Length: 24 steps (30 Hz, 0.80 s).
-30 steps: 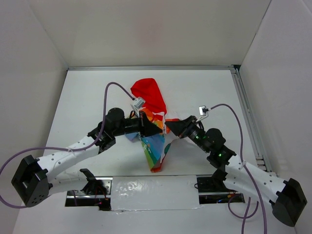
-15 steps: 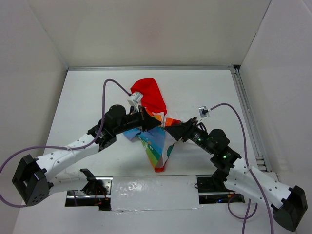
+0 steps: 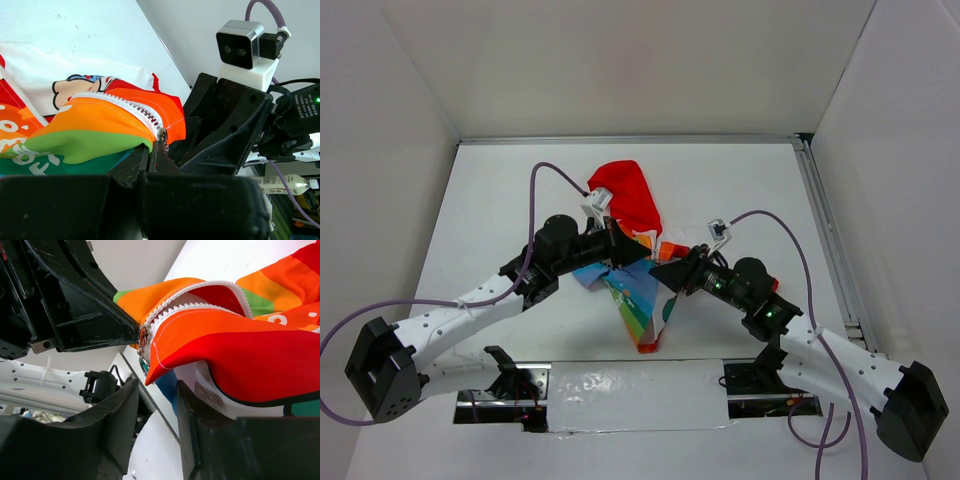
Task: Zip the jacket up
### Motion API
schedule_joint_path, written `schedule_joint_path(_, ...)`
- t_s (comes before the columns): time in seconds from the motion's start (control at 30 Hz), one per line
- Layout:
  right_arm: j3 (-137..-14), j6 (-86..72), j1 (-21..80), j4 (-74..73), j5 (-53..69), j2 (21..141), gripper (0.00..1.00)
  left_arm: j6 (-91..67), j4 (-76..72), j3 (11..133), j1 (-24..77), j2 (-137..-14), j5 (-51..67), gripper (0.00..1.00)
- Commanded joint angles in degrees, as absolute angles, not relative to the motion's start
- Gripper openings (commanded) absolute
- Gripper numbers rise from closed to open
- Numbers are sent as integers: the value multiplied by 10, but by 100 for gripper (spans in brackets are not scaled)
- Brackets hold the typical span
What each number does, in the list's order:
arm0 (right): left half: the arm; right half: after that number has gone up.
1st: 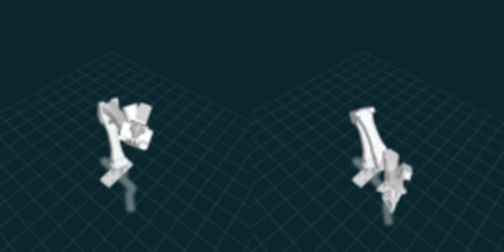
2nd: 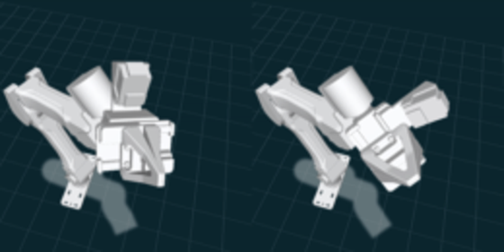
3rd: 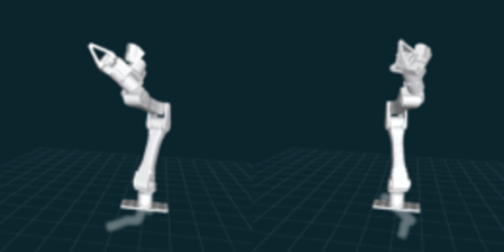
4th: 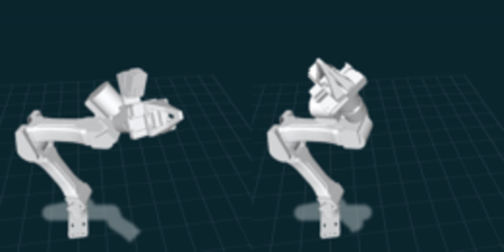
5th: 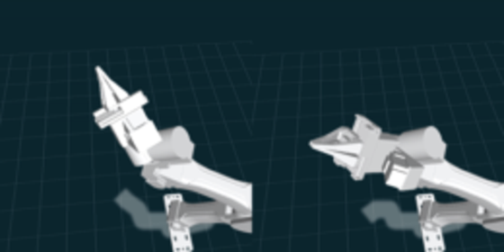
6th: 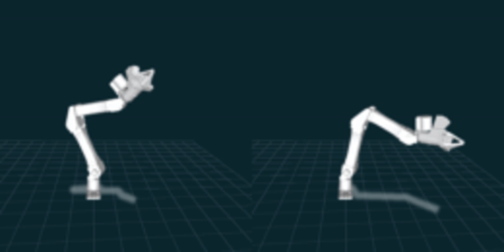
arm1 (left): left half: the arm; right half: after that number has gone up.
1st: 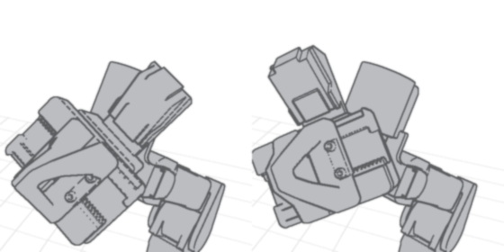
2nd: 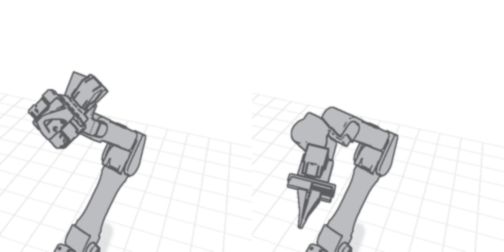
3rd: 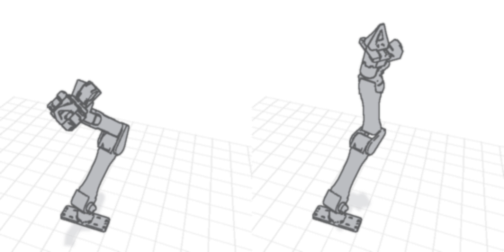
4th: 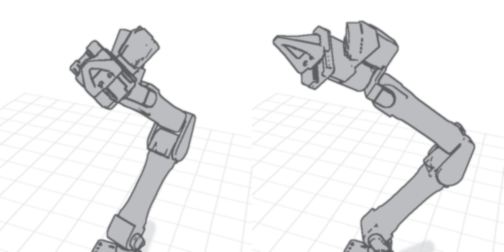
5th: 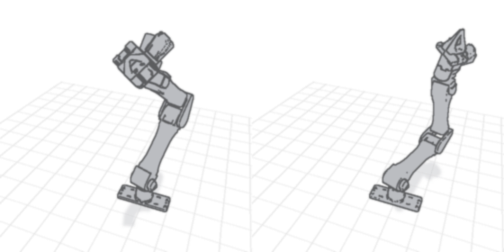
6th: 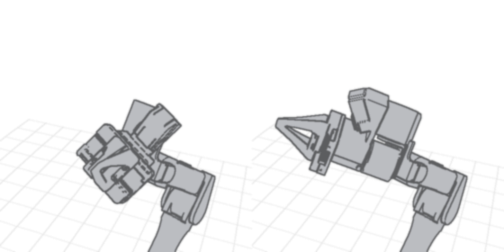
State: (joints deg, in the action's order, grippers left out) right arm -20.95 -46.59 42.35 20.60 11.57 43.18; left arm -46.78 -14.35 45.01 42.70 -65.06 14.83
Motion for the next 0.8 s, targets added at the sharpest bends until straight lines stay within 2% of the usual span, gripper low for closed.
schedule_joint_path(0.0, -226, -461, 424, 245, 128, 430, 42, -468, -170, 463, 430, -640, 145, 0)
schedule_joint_path(0.6, -253, -445, 436, 226, 76, 422, 44, -461, -164, 461, 429, -651, 155, 0)
schedule_joint_path(0.77, -254, -455, 437, 239, 86, 432, 38, -463, -163, 461, 430, -654, 150, 0)
